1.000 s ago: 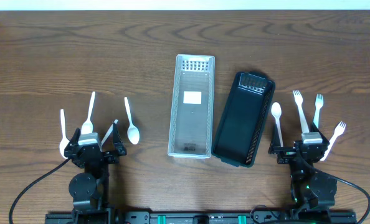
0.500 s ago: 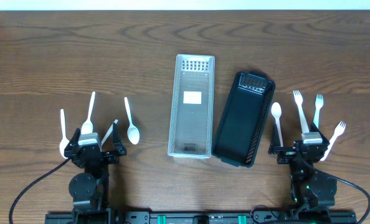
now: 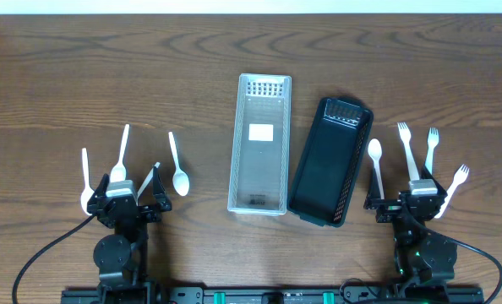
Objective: Pack container
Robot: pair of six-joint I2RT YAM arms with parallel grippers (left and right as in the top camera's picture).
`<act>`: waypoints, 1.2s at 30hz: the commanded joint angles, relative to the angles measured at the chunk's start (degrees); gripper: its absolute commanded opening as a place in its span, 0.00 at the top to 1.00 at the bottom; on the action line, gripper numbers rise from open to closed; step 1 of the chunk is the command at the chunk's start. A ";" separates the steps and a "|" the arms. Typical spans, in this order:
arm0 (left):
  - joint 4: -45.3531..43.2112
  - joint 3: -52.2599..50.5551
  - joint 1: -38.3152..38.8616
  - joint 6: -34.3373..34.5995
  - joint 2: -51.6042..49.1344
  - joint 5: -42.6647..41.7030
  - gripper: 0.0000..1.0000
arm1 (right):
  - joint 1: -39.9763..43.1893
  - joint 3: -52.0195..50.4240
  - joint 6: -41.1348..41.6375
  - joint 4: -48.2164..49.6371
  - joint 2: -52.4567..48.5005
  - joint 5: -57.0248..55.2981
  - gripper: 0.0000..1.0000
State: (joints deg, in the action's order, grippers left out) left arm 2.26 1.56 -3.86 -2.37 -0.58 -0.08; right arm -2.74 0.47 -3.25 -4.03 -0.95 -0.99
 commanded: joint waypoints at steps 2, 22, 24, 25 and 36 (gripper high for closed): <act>1.88 -1.33 0.13 0.50 0.35 -0.15 0.02 | 0.37 -0.15 -0.66 -0.24 0.57 0.39 0.01; 1.77 -1.33 0.13 0.50 0.35 -0.17 0.02 | 0.31 -0.15 6.32 -0.20 0.55 1.53 0.01; 1.81 -1.33 0.13 0.50 0.35 0.07 0.02 | 0.33 -0.15 10.19 -0.20 0.48 1.53 0.01; 1.81 -1.33 0.13 0.66 0.33 0.00 0.02 | 0.33 -0.15 11.19 -0.13 0.31 1.79 0.01; 18.16 19.85 0.13 7.21 -9.62 -0.96 0.02 | 1.33 22.93 7.41 -13.11 -17.79 1.18 0.01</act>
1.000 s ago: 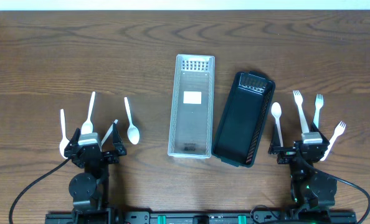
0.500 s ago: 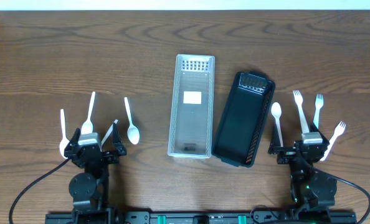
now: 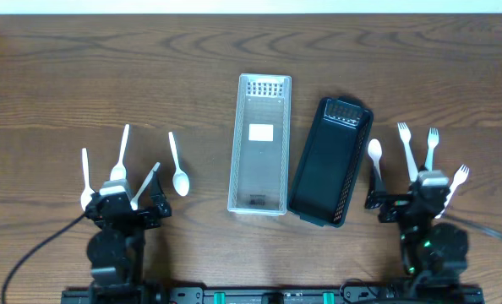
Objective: Pack container
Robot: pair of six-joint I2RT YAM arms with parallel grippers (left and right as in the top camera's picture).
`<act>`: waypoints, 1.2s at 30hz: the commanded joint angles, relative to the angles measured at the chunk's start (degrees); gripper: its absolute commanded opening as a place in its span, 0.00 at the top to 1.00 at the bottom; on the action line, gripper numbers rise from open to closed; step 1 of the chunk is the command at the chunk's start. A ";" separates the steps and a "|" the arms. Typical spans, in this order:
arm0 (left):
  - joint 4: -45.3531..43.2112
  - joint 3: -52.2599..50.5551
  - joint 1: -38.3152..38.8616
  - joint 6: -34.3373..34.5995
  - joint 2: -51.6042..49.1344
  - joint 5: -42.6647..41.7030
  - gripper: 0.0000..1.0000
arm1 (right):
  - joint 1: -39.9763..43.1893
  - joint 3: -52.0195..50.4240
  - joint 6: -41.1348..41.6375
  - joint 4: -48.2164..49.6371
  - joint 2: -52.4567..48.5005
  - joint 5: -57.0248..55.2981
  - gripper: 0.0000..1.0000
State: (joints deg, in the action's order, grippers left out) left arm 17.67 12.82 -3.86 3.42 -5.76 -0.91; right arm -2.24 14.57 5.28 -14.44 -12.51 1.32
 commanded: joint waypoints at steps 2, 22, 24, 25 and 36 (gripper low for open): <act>8.00 15.34 0.13 1.40 -10.43 -0.11 0.02 | 1.05 15.93 -1.14 -8.07 -13.66 -1.33 0.01; 41.24 50.95 0.13 1.62 -56.08 -0.20 0.03 | 1.20 45.20 4.98 -33.35 -61.59 -6.25 0.64; 41.90 50.95 0.13 1.62 -57.02 -0.22 0.11 | 1.20 45.20 4.98 -33.42 -62.71 -6.25 0.72; 42.14 50.95 0.13 1.62 -57.46 -0.20 0.17 | 1.20 45.20 4.98 -33.64 -63.43 -6.25 0.80; 42.73 50.90 0.13 1.62 -58.34 -0.20 0.63 | 1.05 44.98 4.76 -33.51 -73.96 -0.50 0.86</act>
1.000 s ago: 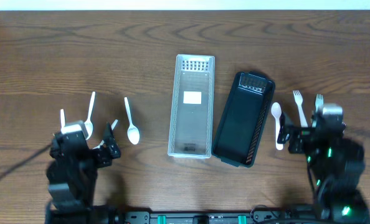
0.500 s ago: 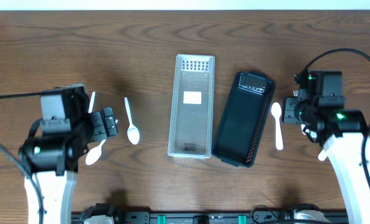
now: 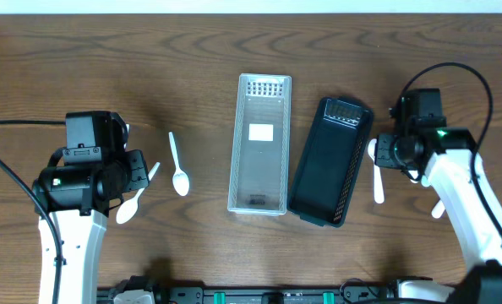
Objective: Pack container
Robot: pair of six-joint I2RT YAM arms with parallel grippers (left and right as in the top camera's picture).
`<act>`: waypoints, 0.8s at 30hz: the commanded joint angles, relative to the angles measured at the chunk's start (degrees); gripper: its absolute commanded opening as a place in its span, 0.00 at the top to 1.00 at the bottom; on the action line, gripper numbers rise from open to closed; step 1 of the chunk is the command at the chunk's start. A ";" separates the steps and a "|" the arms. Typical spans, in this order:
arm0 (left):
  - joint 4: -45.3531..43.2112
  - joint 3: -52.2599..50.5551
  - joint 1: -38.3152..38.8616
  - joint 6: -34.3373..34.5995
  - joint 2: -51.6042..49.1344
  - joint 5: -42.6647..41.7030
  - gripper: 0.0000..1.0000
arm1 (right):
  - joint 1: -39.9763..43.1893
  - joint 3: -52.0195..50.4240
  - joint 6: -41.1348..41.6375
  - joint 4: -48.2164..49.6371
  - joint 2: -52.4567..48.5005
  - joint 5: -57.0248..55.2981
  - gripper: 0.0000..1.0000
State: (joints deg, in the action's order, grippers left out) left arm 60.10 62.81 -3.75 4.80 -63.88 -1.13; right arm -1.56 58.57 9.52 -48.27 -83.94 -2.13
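Observation:
A clear plastic container (image 3: 259, 143) stands empty at the table's middle, and a black mesh container (image 3: 330, 160) lies tilted just right of it. On the left lie two visible white spoons (image 3: 177, 165) (image 3: 133, 203). My left gripper (image 3: 116, 167) hangs over the left cutlery, its fingers hidden under the arm. On the right, my right gripper (image 3: 406, 154) is above the white forks, which it mostly covers. A white spoon (image 3: 376, 179) lies beside the black container, and one fork tip (image 3: 438, 209) shows.
Black cables loop from both arms over the wooden table (image 3: 192, 76). The table's far edge runs along the top of the overhead view. The arm bases sit at the front edge.
Both arms have risen from low at the front edge and now reach out over the cutlery, the left over the spoons, the right over the forks. No cutlery has visibly shifted.
At first both arms sat folded at the front edge with spoons lying left and forks and a spoon right. A moment later they had barely shifted. Now both are extended above their cutlery groups, and both containers remain empty.

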 commanded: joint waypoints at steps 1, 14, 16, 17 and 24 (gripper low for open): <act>0.31 0.92 0.02 0.24 -0.22 0.02 0.63 | 0.37 0.98 -0.07 0.70 -3.61 4.22 0.86; 0.28 0.92 0.02 0.24 -0.22 0.02 0.62 | 0.37 1.01 -6.16 9.88 -8.68 20.26 0.88; 0.28 0.92 0.02 0.24 -0.22 0.02 0.59 | 0.37 1.01 -7.52 12.41 -8.68 23.87 0.87; 0.28 0.92 0.02 0.24 -0.22 0.02 0.59 | 0.37 1.01 -7.54 13.40 -8.68 24.87 0.87; 0.26 0.92 0.02 0.24 -0.22 0.02 0.58 | 0.37 1.01 -8.26 16.06 -8.68 28.06 0.85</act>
State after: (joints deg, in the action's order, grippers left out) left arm 60.14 62.83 -3.75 4.73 -63.92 -1.15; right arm -1.54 58.57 2.74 -32.38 -92.64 22.55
